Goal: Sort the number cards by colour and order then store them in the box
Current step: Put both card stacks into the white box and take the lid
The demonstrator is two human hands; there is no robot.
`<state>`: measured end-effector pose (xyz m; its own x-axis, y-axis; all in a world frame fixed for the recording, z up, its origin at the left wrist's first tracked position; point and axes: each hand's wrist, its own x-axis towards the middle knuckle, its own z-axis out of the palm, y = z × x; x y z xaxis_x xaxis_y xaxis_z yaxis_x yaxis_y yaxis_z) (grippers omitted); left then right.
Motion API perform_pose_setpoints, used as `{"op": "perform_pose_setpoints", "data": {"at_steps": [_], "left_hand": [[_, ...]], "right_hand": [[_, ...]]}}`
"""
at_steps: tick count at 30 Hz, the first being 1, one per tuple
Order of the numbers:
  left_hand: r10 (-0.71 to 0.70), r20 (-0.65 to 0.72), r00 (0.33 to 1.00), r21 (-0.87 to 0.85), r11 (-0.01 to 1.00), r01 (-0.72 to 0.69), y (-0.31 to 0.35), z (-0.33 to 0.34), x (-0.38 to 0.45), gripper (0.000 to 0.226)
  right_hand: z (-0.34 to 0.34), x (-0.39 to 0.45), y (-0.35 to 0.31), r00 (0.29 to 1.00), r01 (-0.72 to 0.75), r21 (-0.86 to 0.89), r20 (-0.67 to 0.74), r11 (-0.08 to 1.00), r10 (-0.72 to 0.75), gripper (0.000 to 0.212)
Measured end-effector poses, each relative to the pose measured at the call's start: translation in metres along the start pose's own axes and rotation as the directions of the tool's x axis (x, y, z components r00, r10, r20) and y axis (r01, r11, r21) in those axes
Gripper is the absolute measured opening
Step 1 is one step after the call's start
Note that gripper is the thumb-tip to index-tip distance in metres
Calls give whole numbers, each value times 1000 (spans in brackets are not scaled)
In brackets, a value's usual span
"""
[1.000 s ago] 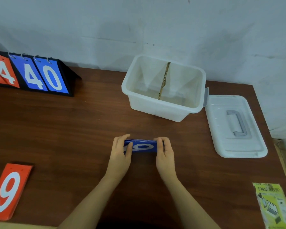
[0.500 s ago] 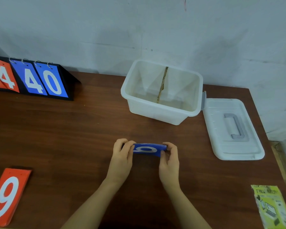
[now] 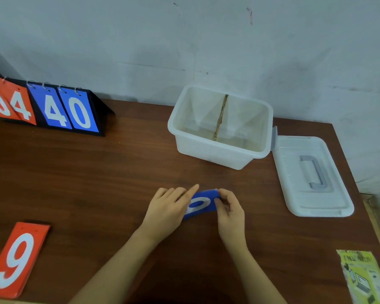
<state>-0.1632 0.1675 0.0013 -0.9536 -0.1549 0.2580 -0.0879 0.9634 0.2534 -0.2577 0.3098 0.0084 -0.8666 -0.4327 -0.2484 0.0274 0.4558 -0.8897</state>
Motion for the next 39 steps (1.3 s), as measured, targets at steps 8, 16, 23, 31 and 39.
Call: {"op": "perform_pose_setpoints", "data": {"at_steps": [8, 16, 23, 31, 39], "left_hand": [[-148, -211, 966, -229, 968, 99, 1, -33, 21, 52], [-439, -247, 864, -546, 799, 251, -16, -65, 35, 49], [-442, -178, 879, -630, 738, 244, -55, -95, 86, 56], [-342, -218, 914, -649, 750, 125, -93, -121, 194, 45], [-368, -126, 921, -689, 701, 186, -116, -80, 235, 30]], "right_hand": [[-14, 14, -56, 951, 310, 66, -18, 949, -309, 33], [8, 38, -95, 957, 288, 227, -99, 931, -272, 34], [20, 73, -152, 959, 261, 295, -184, 919, -213, 28], [-1, 131, -206, 921, 352, 226, -256, 908, -293, 29], [1, 186, -192, 941, 257, 16, -233, 966, -247, 21]]}}
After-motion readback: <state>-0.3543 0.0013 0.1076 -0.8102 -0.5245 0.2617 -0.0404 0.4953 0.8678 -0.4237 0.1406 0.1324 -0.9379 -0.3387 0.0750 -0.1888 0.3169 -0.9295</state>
